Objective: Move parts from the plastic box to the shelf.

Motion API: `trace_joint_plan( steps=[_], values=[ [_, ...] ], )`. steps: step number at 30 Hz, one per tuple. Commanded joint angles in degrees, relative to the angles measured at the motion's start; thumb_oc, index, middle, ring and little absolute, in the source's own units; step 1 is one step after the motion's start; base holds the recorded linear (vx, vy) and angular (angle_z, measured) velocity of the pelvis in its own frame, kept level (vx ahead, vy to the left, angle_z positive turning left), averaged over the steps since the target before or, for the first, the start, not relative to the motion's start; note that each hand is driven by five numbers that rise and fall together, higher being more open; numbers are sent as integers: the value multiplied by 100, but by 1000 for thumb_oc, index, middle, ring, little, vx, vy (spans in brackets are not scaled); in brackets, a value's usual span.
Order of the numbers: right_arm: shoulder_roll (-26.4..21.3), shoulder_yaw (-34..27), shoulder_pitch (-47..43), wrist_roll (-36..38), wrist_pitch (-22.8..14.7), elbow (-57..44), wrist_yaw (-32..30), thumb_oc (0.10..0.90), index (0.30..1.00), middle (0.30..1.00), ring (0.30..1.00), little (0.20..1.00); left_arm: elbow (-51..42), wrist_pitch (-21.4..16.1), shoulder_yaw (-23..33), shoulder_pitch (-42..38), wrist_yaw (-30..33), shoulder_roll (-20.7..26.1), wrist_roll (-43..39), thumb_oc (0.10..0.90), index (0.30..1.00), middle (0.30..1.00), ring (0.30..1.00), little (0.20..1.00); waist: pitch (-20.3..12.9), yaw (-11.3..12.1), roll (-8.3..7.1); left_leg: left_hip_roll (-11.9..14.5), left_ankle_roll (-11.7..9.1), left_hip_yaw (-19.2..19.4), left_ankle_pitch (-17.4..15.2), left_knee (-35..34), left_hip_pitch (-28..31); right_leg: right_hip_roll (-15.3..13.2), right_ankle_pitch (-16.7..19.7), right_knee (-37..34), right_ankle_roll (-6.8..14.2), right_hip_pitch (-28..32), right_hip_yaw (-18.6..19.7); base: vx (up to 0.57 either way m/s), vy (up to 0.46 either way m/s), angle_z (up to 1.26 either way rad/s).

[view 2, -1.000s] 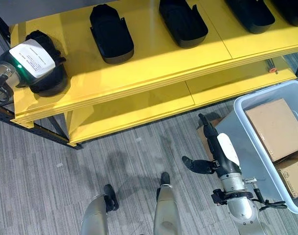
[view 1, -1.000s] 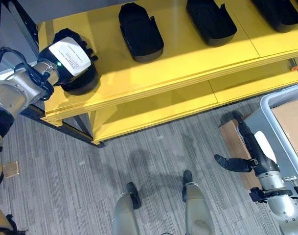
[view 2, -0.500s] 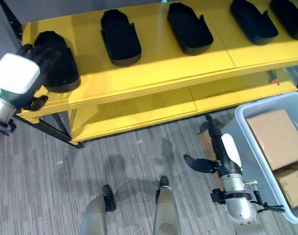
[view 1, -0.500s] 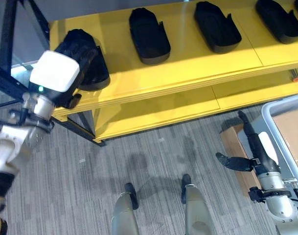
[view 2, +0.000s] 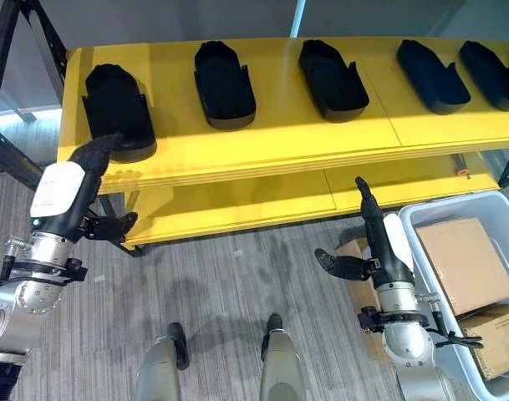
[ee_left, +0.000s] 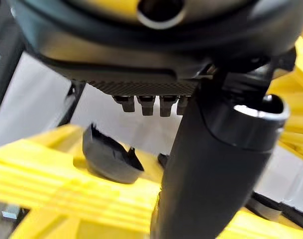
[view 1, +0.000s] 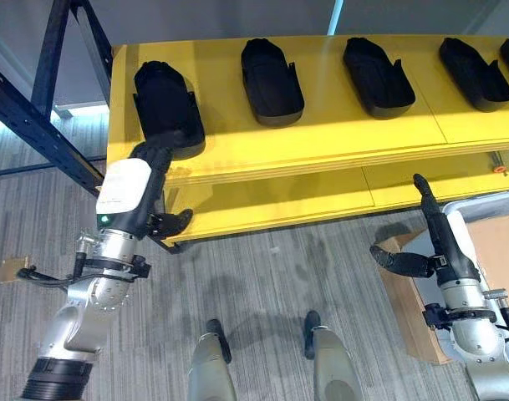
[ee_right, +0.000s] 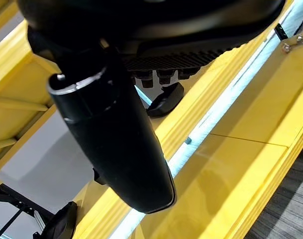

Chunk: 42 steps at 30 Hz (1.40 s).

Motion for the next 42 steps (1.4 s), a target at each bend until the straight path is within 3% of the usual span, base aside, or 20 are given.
trace_joint_plan(
  steps=[1,15,25,42],
  values=[
    [-159,-166,-371,202,-331,-488,-153,900,1000,1000,1000,1000,-492,-227,9,-597,269,39,-416,900,1000,1000,1000,1000,-284,-35,-1,192,-42,-25,-88,-307,326,32,-189,-270,-153,533,-169,0,0,0],
    [-159,35,-415,175,-292,-525,-295,900,1000,1000,1000,1000,365,81,-1061,-1486,449,-566,-205,900,1000,1000,1000,1000,-319,-97,-119,242,-32,-26,-6,-356,300,85,-183,-206,-175,452,-171,-1,-7,1],
    [-219,99,-322,239,-319,-561,-338,900,1000,1000,1000,1000,1232,279,-1483,-1868,600,-741,155,900,1000,1000,1000,1000,-360,-165,-149,280,-58,-16,-20,-345,305,114,-231,-161,-176,427,-151,-5,-5,-3],
    [-218,59,-214,290,-375,-576,-396,900,1000,1000,1000,1000,1687,479,-1404,-1858,824,-676,491,900,1000,1000,1000,1000,-396,-187,-138,289,-62,-4,16,-322,269,116,-215,-125,-185,374,-147,0,0,0]
  ],
)
